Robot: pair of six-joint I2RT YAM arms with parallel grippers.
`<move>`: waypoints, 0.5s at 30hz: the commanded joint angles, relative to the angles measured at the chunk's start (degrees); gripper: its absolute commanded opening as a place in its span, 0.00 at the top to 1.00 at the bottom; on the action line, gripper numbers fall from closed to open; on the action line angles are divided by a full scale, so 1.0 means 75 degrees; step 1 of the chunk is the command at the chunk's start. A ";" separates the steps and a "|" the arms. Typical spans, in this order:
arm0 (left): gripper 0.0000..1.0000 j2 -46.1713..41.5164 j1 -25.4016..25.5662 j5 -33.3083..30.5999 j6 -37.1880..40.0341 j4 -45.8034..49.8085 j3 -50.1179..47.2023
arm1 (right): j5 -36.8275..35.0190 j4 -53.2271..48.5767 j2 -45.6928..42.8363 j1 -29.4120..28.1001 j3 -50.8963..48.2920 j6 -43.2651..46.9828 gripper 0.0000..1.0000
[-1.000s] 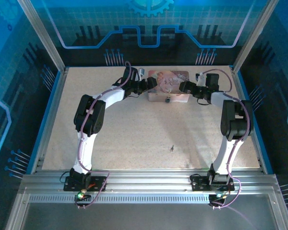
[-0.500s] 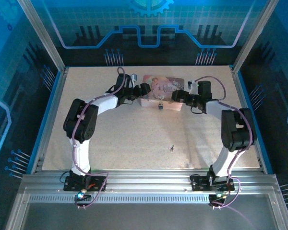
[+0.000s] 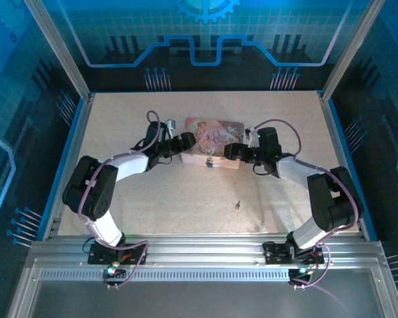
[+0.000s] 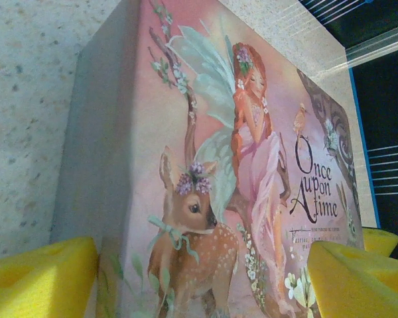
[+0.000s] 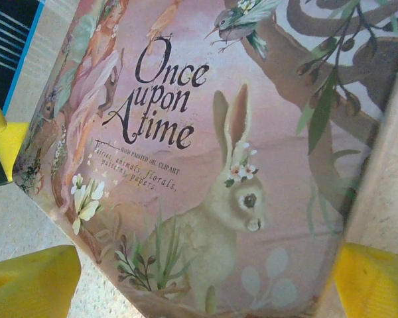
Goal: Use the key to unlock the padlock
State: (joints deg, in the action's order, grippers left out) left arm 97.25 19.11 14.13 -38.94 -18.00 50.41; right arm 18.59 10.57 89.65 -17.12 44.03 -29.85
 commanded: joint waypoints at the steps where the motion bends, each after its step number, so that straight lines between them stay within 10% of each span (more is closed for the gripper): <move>1: 0.17 -0.0472 0.0388 0.0866 -0.0340 -0.0253 -0.0608 | 0.0796 0.0313 -0.0339 -0.0642 -0.0414 -0.0269 0.03; 15: 0.04 -0.1823 0.0439 -0.0662 0.0179 0.1277 -0.1067 | -0.0989 -0.1390 -0.1427 -0.0787 -0.0767 0.0051 0.00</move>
State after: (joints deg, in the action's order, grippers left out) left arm 86.89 21.28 11.09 -38.83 -14.63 41.93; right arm 14.90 7.14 81.58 -22.04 38.28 -30.50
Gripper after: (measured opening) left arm 0.949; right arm 0.998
